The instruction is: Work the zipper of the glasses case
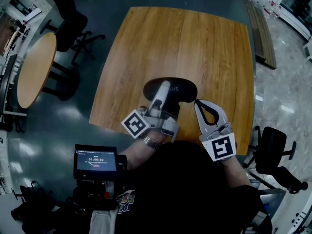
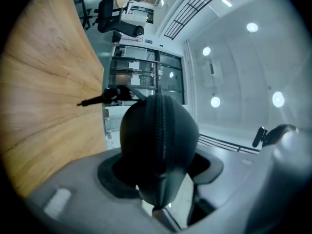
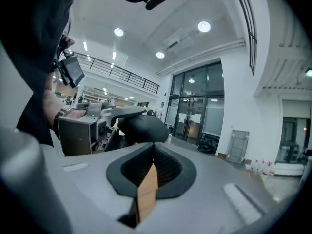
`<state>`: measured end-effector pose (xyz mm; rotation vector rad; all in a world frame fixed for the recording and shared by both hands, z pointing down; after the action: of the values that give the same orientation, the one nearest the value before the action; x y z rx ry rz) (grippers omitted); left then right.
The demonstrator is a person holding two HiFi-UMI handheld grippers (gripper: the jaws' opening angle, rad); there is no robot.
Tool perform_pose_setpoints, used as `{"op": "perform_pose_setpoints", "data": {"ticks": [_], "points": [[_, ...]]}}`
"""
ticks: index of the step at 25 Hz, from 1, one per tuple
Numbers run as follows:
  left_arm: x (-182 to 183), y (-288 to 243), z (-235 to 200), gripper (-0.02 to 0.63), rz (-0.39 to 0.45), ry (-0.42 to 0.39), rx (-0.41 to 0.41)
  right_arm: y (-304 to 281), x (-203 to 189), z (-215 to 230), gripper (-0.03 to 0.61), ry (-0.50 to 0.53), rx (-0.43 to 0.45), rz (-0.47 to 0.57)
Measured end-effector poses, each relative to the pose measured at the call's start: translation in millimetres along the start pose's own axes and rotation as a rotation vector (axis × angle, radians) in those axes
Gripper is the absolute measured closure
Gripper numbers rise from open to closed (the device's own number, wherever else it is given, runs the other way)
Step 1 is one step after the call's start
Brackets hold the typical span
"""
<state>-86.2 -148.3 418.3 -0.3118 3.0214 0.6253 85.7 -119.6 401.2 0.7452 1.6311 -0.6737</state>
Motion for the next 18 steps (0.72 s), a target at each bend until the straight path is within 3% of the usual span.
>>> {"op": "perform_pose_setpoints", "data": {"ticks": [4,5,6,7,13,15,18], "points": [[-2,3,-3,0.359,-0.014,-0.004,0.019,2,-3,0,0.567,-0.085,0.033,0.011],[-2,4,-3,0.359,-0.025,-0.014,0.022,2,-3,-1,0.483,-0.092,0.058,0.017],[-3,4,-3,0.359,-0.04,-0.03,0.026,2,-2,-3,0.332,-0.091,0.083,0.019],[-4,5,-3,0.359,-0.059,-0.049,0.031,1,-1,-3,0.294,-0.074,0.102,0.018],[-23,7,-5,0.357,-0.213,-0.094,0.04,-16,2,-9,0.241,0.242,0.19,-0.087],[-28,9,-7,0.357,-0.256,-0.107,0.044,-19,0,-12,0.243,0.286,0.232,-0.115],[-30,16,-14,0.357,-0.318,-0.105,0.059,-16,-7,-15,0.265,0.275,0.276,-0.138]]}}
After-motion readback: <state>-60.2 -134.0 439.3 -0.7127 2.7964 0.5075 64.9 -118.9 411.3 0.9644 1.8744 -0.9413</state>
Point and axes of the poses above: the fingertips, and each gripper's own axes: y backward along the fingers, z to its right, x out of its top, the point moved 7 cm from there along y, backward along the fingers, and after that the axes turned 5 degrees about z, right-handed, at the moved point
